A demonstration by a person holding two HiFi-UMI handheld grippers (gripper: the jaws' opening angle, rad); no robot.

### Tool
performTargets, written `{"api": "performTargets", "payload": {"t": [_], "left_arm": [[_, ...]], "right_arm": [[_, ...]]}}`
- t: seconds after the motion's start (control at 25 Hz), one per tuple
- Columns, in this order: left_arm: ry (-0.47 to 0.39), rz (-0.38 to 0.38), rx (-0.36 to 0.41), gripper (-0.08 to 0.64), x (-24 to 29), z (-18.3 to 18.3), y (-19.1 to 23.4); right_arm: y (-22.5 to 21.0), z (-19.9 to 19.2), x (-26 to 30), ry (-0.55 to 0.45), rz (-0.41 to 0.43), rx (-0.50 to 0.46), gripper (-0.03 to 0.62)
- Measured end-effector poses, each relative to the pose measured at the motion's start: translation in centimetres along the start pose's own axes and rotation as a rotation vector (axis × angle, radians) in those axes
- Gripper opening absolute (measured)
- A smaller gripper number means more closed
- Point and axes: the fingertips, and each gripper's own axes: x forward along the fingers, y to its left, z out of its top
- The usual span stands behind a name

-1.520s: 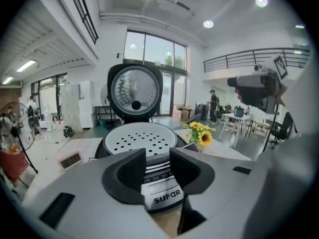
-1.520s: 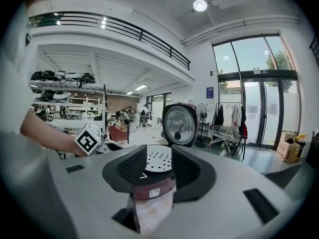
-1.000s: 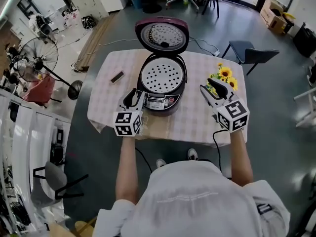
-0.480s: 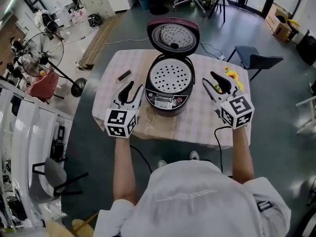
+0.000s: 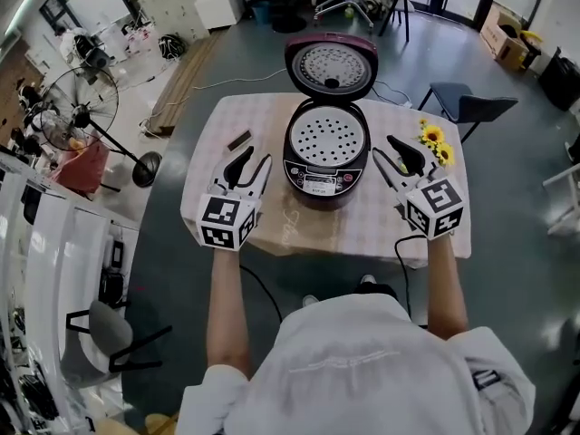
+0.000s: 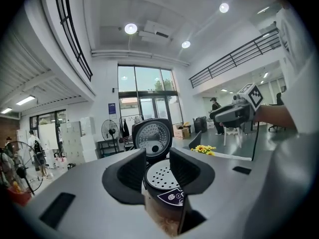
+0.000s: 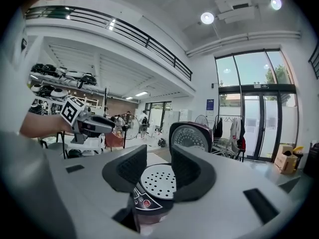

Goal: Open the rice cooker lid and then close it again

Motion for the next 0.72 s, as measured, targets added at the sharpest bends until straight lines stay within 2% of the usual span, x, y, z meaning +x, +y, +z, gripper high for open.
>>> {"api": "performTargets", "payload": {"t": [0.28, 0.44, 0.72], "left_arm": [[-0.008, -0.068, 0.024, 0.158, 0.3, -0.3, 0.3], [-0.005, -0.095, 0.028, 0.16, 1.4, 0.0, 0.4], [0.022, -0.106, 0.048, 0.16, 5.3, 0.5, 1.4]], "right_arm": [[2.0, -0.9, -1.3, 0.04, -0.043, 0.004, 0.17], [1.4, -1.1, -1.2, 0.053, -0.069, 0.021, 0.17], [-1.4, -1.4, 2.1, 0.039, -0.059, 0.052, 0.17]]}}
